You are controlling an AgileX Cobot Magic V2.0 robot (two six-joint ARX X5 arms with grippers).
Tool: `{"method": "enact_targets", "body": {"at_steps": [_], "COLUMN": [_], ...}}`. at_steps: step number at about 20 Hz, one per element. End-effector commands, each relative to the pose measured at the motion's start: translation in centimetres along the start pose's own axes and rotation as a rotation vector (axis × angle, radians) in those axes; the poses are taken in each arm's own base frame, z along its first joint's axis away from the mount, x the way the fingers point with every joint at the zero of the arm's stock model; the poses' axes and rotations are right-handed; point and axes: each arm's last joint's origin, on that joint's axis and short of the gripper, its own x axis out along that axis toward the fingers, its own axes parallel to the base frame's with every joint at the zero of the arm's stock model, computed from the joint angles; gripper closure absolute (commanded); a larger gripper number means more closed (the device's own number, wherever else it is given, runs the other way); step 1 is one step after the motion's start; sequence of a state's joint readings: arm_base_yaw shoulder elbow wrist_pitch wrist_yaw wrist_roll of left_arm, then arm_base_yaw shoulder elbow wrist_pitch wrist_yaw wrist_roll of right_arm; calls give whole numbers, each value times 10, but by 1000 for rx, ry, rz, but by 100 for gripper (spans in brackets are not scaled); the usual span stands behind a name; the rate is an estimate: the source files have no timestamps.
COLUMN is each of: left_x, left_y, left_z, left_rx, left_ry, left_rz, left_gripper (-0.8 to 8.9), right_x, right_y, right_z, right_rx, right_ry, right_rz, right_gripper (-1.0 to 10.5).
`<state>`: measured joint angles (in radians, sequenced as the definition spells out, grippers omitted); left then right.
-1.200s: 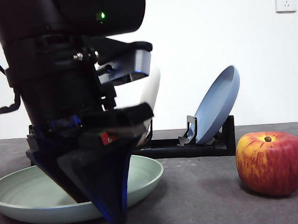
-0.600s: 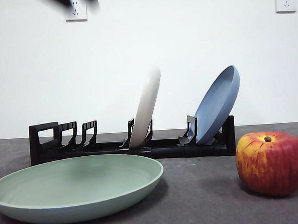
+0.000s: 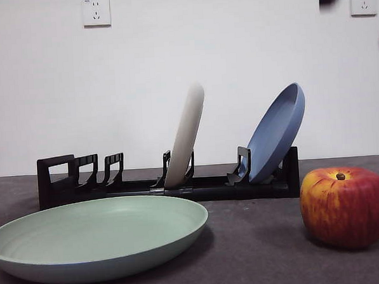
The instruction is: Take the green plate from the plate rack,put the plate on the table,take the apple from the table,put the apple in the plate
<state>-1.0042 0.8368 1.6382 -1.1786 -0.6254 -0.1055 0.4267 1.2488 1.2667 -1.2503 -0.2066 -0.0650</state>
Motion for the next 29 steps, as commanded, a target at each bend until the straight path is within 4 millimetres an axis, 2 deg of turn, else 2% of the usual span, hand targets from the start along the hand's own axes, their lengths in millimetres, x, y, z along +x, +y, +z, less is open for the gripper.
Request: {"method": "enact_targets", "body": {"at_steps": [1, 4, 13, 17, 21, 25, 26, 29], "left_x": [-3, -4, 0, 0, 0, 0, 0, 0], "left_y": [3, 4, 2, 2, 2, 2, 2, 2], "left_z": [-3, -6, -8, -8, -8, -8, -9, -11], "left_rx": [9, 9, 34, 35, 35, 36, 39, 39], "left_ry": [13, 38, 75, 77, 77, 78, 82, 101], "left_rz": [33, 37, 42, 42, 42, 42, 42, 51], "left_gripper": [584, 584, 584, 584, 584, 584, 584, 584], "right_x": [30, 49, 80, 98, 122, 150, 156, 164], "right_y": [-5, -8, -13, -5, 10, 13, 12, 11], "right_z": [-8, -12, -20, -24, -17, -13, -12, -12], "right_rx": [34, 71, 91, 70, 33, 21, 23, 26], "right_ry": [53, 43, 32, 63, 76, 137, 160, 186], "right_rz": [-1, -2, -19, -4, 14, -59, -62, -67], "right_gripper": [352, 352, 352, 352, 352, 353, 362, 596]}}
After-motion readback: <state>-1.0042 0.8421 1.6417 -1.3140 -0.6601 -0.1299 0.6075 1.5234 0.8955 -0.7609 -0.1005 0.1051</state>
